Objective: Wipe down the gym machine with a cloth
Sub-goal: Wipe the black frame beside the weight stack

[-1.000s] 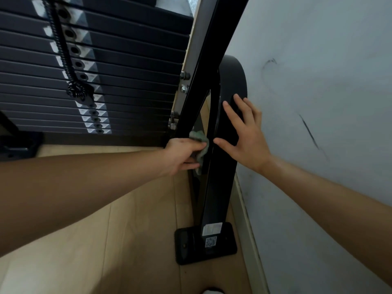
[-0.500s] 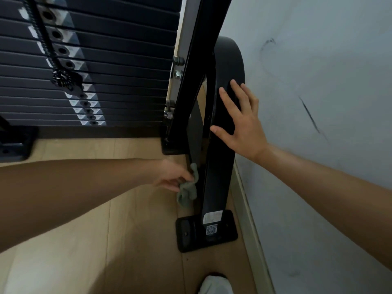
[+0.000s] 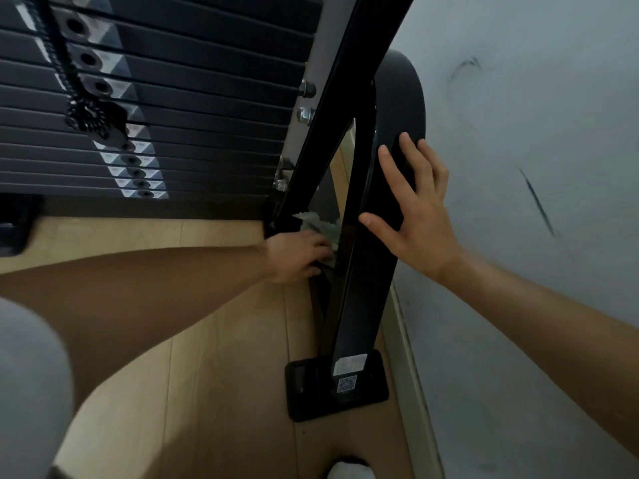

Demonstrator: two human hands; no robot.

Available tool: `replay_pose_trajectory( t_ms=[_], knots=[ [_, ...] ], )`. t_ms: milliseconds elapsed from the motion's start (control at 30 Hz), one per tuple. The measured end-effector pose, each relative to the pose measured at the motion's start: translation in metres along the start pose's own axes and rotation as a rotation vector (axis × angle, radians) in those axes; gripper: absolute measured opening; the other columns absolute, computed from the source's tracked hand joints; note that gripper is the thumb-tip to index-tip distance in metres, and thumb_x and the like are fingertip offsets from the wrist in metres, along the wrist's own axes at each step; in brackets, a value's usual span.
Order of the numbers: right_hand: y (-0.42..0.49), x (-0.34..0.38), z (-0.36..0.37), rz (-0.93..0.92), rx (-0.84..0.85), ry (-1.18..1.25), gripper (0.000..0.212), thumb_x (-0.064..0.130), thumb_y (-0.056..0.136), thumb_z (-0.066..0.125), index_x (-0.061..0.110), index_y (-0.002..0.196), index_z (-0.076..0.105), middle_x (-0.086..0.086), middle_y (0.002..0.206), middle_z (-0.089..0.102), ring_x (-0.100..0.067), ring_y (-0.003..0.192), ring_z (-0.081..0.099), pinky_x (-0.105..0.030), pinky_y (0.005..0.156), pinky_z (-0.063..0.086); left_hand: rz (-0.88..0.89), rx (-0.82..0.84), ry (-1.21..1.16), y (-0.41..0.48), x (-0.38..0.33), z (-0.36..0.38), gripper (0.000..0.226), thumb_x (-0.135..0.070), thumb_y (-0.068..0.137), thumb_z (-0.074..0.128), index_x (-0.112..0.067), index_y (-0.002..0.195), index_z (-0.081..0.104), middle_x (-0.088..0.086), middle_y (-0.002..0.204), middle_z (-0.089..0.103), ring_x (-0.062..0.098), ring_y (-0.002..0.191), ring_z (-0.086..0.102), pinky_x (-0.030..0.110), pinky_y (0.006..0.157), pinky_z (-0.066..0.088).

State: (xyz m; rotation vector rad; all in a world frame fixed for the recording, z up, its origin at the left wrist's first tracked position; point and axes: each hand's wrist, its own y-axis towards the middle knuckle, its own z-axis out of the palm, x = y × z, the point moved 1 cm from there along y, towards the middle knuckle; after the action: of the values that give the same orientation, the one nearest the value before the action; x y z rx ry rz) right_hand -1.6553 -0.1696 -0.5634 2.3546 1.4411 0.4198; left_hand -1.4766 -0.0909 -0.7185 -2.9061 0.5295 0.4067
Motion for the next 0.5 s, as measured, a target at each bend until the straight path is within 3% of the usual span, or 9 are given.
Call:
replay_pose_trajectory(
  t_ms=[67, 133, 267, 500],
  knots=[
    [0.000, 0.000, 0.001, -0.001, -0.004, -0.010, 0.078, 0.048, 0.094, 0.065, 0.005, 0.153, 0.037, -0.024, 0.161, 0.022, -0.043, 0.148, 0.014, -0.029, 0.124, 0.006, 0.045, 0.138, 0.164, -0.001, 0.006, 0.009, 0.065, -0.048, 0.103, 0.043, -0.023, 0.159, 0.022, 0.006, 0.168, 0.013, 0.026, 0.154, 0.016, 0.042, 0.121, 0.028],
    [0.000, 0.000, 0.002, -0.004, -0.005, -0.023, 0.078, 0.048, 0.095, 0.064, 0.004, 0.152, 0.037, -0.025, 0.160, 0.022, -0.044, 0.148, 0.014, -0.036, 0.125, 0.009, 0.075, 0.127, 0.203, -0.005, 0.014, 0.010, 0.067, -0.052, 0.103, 0.037, -0.029, 0.161, 0.013, 0.002, 0.170, 0.004, 0.024, 0.156, 0.008, 0.043, 0.124, 0.020],
    [-0.001, 0.000, 0.003, -0.003, -0.008, -0.030, 0.078, 0.048, 0.095, 0.064, 0.001, 0.151, 0.038, -0.028, 0.159, 0.022, -0.046, 0.148, 0.013, -0.046, 0.124, 0.012, 0.022, 0.062, 0.191, -0.003, 0.031, 0.008, 0.072, -0.060, 0.099, 0.032, -0.033, 0.161, 0.005, 0.002, 0.170, -0.003, 0.022, 0.157, 0.001, 0.042, 0.127, 0.008],
    [0.000, -0.002, 0.002, 0.007, -0.013, -0.029, 0.079, 0.053, 0.093, 0.064, 0.004, 0.150, 0.041, -0.027, 0.158, 0.024, -0.045, 0.147, 0.017, -0.047, 0.123, 0.016, 0.002, 0.110, 0.198, -0.002, 0.032, -0.001, 0.089, -0.071, 0.093, 0.035, -0.026, 0.162, 0.003, 0.006, 0.170, -0.006, 0.026, 0.157, -0.002, 0.039, 0.125, 0.009]
  ],
)
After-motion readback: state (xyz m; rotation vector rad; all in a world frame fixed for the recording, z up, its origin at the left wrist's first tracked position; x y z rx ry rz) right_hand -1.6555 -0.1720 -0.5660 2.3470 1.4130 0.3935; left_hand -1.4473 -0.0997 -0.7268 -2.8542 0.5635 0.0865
